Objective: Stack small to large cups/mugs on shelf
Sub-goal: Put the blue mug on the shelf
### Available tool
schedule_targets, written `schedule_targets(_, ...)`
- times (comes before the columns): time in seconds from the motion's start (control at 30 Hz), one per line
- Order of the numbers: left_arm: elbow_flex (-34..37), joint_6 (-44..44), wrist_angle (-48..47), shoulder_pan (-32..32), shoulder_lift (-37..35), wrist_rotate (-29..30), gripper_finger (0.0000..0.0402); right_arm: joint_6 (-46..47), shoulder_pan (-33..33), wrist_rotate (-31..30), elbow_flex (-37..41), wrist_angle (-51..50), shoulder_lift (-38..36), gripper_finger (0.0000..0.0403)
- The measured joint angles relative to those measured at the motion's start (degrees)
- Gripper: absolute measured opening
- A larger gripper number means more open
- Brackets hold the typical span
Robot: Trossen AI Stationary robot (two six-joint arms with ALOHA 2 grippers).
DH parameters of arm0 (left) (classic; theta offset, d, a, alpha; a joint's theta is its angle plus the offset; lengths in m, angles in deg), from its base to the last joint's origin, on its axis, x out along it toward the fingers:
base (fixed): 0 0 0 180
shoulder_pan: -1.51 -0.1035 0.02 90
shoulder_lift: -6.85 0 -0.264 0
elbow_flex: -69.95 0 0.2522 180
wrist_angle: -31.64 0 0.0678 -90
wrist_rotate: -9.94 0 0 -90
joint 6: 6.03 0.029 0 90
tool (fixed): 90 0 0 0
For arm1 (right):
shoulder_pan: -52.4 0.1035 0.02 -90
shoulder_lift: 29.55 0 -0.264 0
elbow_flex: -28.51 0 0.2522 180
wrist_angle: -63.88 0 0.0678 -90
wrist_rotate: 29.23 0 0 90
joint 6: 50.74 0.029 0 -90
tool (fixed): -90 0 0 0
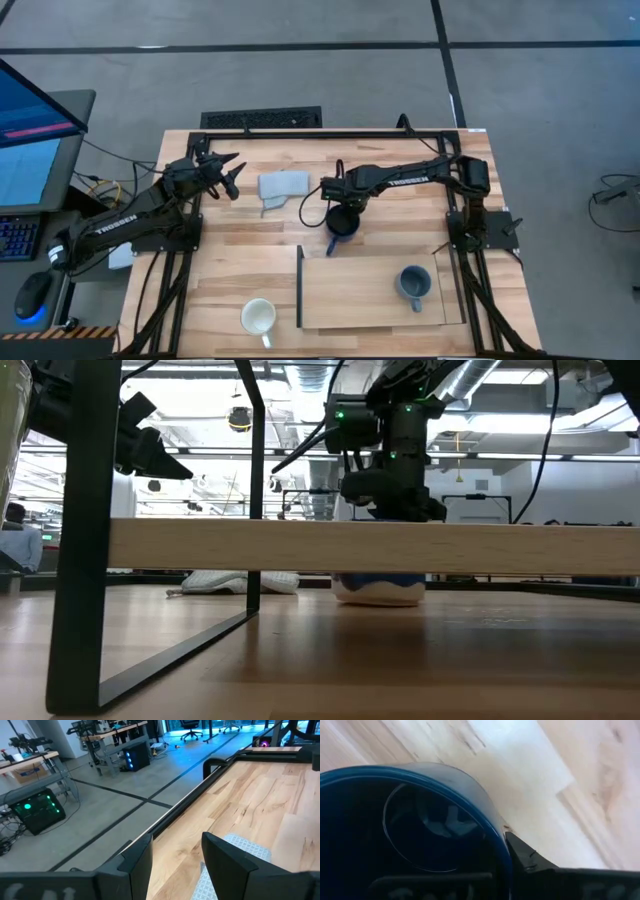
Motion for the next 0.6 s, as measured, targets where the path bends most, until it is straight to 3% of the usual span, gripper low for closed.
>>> schedule_targets(0.3,0.00,-0.01,-0.04,0.01,0.00,-0.01,0.0163,-2.87,0.08,-3.13,-8.11,-9.28,0.00,0.0027)
schedule_targets(0.6,0.00,-0.01,-0.08,0.00,0.01,-0.01,0.0163,-3.96,4.81,-4.78,-17.51,-21.78,-0.18,0.0027)
